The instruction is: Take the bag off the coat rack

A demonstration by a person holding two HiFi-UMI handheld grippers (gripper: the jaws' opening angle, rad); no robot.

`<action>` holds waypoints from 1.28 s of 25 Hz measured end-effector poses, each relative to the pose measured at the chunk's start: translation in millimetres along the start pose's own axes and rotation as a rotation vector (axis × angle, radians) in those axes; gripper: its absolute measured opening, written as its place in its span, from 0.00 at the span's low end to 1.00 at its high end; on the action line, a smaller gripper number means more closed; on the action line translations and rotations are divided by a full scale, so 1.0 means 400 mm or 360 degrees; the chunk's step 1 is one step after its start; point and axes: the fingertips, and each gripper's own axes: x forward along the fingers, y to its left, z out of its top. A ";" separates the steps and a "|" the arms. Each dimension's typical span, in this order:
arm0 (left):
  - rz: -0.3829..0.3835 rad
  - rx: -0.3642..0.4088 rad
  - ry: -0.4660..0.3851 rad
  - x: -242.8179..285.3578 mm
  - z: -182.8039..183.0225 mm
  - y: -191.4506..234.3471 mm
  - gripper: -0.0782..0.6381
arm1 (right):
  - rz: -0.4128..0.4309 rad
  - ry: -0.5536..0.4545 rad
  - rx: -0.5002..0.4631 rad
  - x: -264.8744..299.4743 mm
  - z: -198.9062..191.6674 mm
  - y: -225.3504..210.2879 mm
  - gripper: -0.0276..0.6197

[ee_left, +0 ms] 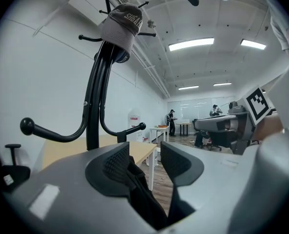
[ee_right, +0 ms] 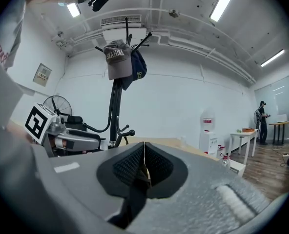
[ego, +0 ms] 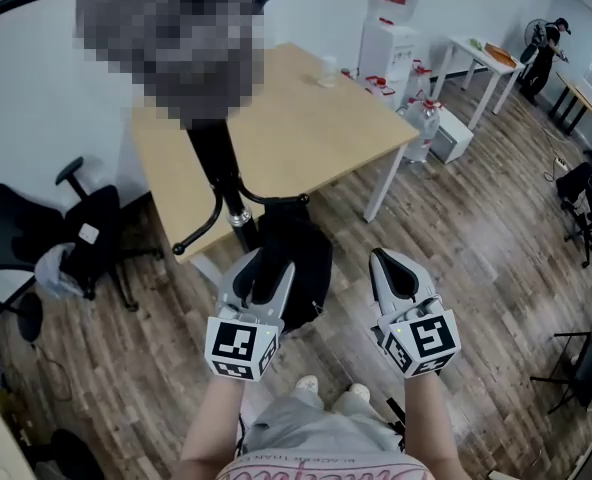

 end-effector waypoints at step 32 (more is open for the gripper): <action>0.1055 -0.0073 0.0051 0.076 -0.035 0.002 0.45 | 0.1119 0.0023 -0.0103 0.314 -0.046 -0.129 0.29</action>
